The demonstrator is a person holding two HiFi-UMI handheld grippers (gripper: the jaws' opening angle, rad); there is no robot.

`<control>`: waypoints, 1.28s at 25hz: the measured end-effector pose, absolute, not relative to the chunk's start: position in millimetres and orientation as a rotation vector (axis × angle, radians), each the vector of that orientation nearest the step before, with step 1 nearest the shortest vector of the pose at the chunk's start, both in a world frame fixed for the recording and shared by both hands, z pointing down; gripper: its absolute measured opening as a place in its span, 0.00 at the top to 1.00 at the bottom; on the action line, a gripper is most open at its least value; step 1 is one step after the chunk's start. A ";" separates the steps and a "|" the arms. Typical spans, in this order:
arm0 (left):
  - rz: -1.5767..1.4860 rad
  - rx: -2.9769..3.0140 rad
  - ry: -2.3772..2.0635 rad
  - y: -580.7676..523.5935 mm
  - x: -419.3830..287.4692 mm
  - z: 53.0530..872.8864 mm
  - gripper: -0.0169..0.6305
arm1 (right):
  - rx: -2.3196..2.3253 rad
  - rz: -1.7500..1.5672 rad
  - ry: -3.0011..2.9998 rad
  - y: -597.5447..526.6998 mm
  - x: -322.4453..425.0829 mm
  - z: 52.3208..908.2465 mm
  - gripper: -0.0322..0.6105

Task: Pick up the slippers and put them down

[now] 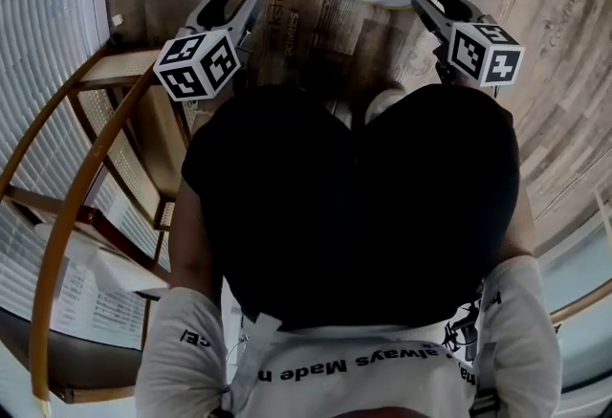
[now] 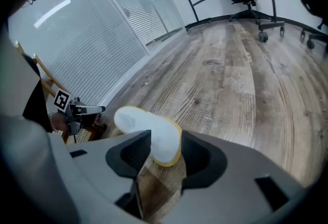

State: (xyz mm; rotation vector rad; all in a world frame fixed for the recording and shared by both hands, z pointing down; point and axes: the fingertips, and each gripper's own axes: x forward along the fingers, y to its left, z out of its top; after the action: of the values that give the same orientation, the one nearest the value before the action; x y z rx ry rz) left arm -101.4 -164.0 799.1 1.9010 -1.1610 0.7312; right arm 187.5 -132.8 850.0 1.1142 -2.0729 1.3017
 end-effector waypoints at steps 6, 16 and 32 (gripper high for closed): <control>0.682 1.933 -1.163 -172.7 -83.2 704.1 0.64 | 1.118 1.275 -2.134 -145.5 198.5 752.7 0.69; 0.581 2.042 -1.064 -182.4 22.8 657.8 0.65 | 1.135 1.047 -2.193 -162.0 249.1 665.4 0.74; 0.396 2.287 -1.234 -170.5 49.1 257.8 0.92 | 1.184 0.666 -2.441 -166.7 224.8 280.5 0.89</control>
State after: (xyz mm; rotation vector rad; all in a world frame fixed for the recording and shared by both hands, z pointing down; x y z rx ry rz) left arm 49.1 -170.5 257.8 2.2874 -1.2344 0.3956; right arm 224.8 -166.7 280.5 1.1841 -2.4412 0.6664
